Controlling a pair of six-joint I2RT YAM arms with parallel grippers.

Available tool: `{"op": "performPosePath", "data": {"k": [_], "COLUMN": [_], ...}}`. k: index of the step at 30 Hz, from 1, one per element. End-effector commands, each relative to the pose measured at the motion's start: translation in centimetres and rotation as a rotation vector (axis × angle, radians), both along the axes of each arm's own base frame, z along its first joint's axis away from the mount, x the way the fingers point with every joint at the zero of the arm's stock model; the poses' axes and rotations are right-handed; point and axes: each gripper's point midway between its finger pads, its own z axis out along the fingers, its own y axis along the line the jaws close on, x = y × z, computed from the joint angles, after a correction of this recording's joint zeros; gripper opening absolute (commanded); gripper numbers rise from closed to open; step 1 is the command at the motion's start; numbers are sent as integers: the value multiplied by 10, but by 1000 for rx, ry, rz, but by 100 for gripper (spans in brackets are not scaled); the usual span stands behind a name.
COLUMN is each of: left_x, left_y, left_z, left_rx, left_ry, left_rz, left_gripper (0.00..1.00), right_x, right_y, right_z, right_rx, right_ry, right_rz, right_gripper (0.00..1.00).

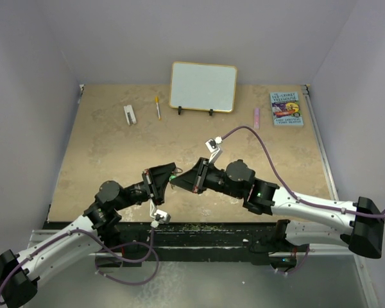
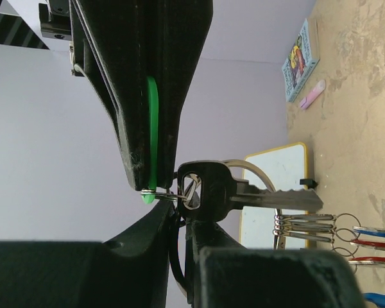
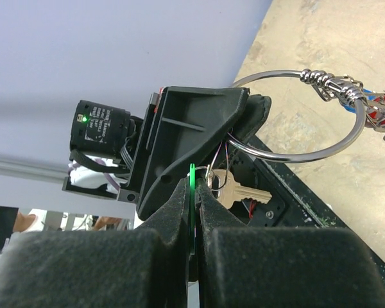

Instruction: Put the keys on the keyring

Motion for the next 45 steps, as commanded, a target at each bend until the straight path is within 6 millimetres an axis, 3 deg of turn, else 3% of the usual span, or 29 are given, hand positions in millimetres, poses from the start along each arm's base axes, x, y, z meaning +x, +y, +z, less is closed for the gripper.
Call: {"op": "performPosePath", "data": {"k": [1,9,28,45], "left_x": [-12,-17,-11,-12], "left_y": [3,5,4,7], "left_z": [42,41,47,53], "left_rx": [-80,-76,-79,-105], "left_ry": [-102,-108,-123,-147], "left_rz": [-28,-41,-16,-4], "left_gripper": [5,5,5,4], "right_x": [11,19,14,10], "right_y": [-2,-11,-2,-19], "right_z": [31,33,3,-9], "right_rx": [70,76,-2,-29], "right_ry": [-16,-11,42,71], "right_rz": [-49,-86,-22,-56], "right_gripper": [0,0,0,0]}}
